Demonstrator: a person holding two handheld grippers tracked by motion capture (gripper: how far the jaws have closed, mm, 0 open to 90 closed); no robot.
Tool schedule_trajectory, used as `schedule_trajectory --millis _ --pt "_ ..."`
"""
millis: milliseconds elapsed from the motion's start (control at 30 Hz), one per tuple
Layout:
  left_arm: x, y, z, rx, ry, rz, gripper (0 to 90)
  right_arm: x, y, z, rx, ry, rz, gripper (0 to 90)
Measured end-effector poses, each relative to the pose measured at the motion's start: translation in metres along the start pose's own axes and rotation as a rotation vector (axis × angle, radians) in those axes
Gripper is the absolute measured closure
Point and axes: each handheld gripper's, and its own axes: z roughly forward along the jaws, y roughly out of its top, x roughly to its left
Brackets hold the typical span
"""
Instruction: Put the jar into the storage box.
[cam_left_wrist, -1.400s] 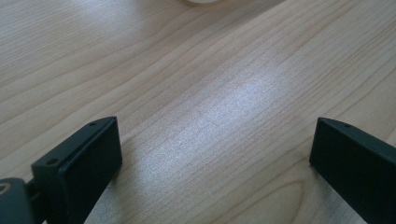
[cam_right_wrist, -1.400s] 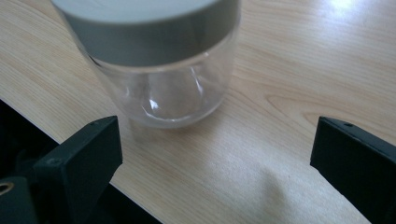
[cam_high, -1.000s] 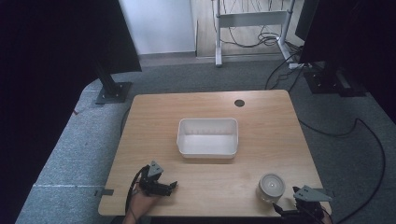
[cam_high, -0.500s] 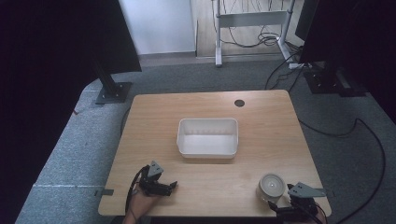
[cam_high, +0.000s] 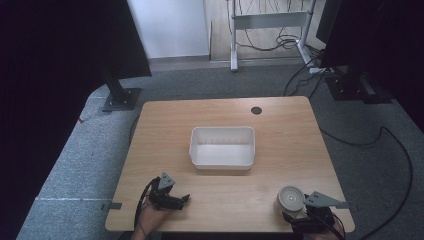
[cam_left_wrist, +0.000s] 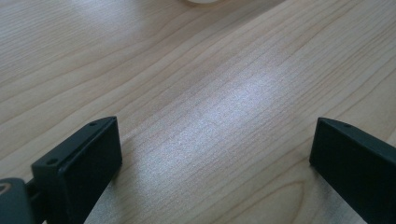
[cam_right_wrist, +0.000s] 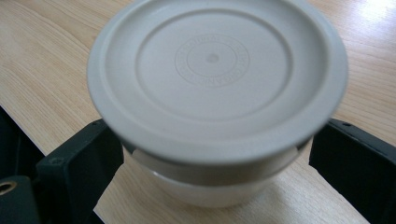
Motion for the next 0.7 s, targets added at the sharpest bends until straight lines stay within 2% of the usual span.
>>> schedule_trajectory --millis 233,400,667,700 --pt "0.0 0.0002 0.0002 0.0 0.001 -0.001 1.7 0.0008 0.0028 0.0064 0.006 0.022 0.001 4.3" --pt "0.0 0.0003 0.0005 -0.001 0.001 -0.002 1.7 0.0008 0.0042 0.0096 0.005 0.021 0.011 5.3" --pt "0.0001 0.0006 0.0008 -0.002 0.001 -0.002 1.8 0.0032 0.0056 0.0094 0.007 -0.001 0.013 8.3" --pt "0.0001 0.0006 0.0008 -0.002 0.001 -0.002 1.8 0.0049 0.0065 0.0085 0.01 -0.017 0.009 8.8"
